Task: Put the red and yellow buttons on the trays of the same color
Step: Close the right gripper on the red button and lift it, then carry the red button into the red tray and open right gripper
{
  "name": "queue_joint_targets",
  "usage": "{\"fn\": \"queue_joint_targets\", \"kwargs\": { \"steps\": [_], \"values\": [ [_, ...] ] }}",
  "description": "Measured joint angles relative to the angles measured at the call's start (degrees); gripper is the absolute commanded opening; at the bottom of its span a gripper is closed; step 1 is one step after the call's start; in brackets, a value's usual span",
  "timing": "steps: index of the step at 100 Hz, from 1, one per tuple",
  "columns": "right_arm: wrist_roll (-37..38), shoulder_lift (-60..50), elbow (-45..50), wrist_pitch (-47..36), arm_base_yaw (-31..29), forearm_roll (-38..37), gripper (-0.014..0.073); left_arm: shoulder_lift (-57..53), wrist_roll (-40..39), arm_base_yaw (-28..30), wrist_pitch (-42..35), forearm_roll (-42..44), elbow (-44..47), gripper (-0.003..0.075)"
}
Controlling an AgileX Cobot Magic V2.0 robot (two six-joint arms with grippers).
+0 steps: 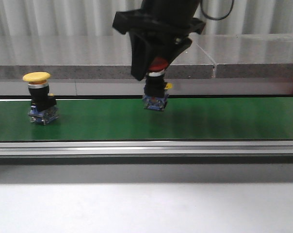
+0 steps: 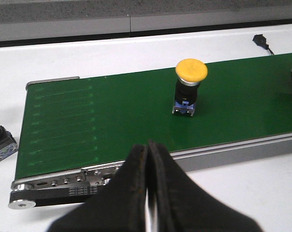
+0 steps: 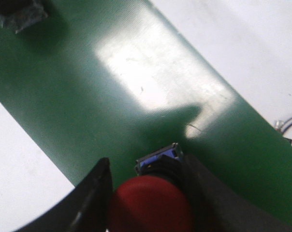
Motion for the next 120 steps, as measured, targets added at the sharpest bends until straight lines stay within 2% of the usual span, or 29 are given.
{"fn": "queue_joint_targets", "kwargs": {
  "steps": [27, 49, 73, 120],
  "values": [
    [8.62, -4.75, 0.00, 1.95, -7.50, 0.00, 0.0049, 0.00, 0.00, 0.00, 0.00, 0.02, 0.00, -0.0021],
    [10.29, -7.50, 0.10, 5.36, -14.78, 0.00, 0.0049, 0.00, 0.00, 0.00, 0.00, 0.02, 0.00, -0.0021],
    [10.87, -9.66, 0.10, 8.45, -25.47, 0.00, 0.0049, 0.00, 0.00, 0.00, 0.00, 0.02, 0.00, -0.0021],
    [12.74, -9.89, 0.32, 9.09, -46.58, -0.24, 0.0049, 0.00, 0.00, 0.00, 0.00, 0.02, 0.00, -0.0021]
  ]
}}
